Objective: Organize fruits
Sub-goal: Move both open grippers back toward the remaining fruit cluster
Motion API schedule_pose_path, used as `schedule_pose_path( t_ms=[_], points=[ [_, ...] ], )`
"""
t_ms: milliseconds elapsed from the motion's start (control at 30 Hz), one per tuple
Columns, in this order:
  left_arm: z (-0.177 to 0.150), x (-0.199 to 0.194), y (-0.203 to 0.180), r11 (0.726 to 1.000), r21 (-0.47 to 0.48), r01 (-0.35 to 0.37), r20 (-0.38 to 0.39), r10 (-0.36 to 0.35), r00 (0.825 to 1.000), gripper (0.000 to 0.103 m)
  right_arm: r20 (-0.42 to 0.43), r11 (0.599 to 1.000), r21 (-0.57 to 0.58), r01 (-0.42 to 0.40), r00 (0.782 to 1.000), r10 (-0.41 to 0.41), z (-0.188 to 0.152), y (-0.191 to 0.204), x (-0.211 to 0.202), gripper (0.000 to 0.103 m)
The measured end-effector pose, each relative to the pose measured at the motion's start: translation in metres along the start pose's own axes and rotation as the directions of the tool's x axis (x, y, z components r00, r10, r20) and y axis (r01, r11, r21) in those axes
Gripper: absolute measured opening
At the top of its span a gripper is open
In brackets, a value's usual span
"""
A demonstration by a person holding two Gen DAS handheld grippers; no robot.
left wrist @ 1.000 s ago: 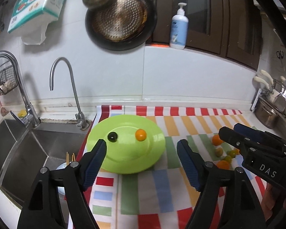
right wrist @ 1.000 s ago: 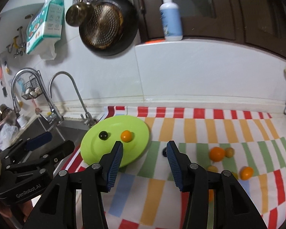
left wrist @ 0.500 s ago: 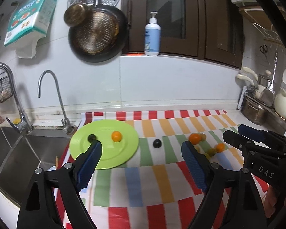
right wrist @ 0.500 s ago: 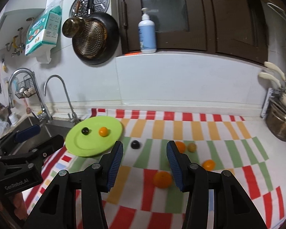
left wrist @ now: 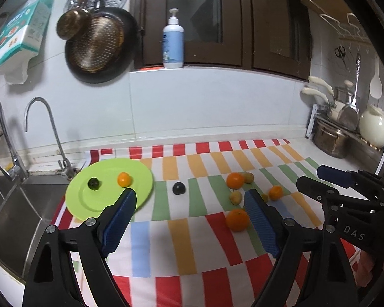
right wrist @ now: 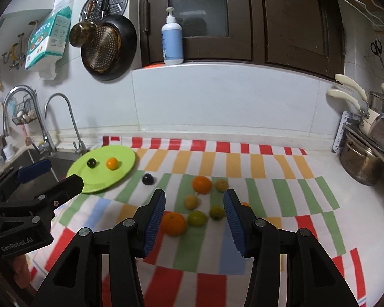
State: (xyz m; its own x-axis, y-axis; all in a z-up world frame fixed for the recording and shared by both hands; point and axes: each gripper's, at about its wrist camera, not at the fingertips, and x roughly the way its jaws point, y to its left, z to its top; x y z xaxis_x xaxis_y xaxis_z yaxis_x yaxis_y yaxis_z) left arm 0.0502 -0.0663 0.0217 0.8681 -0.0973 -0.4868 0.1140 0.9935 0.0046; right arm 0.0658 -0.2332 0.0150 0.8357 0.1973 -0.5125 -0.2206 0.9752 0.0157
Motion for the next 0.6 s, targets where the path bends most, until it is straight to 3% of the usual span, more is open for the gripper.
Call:
schedule_pose_path(
  t_ms=[600],
  points=[
    [-0.029, 0.055, -0.037, 0.996, 0.069, 0.065, -0.097, -0.058, 0.994, 0.086, -0.123, 0.998, -0.061, -0.016, 0.992, 0.009, -0.033, -0.028, 0.047, 0.049]
  ],
)
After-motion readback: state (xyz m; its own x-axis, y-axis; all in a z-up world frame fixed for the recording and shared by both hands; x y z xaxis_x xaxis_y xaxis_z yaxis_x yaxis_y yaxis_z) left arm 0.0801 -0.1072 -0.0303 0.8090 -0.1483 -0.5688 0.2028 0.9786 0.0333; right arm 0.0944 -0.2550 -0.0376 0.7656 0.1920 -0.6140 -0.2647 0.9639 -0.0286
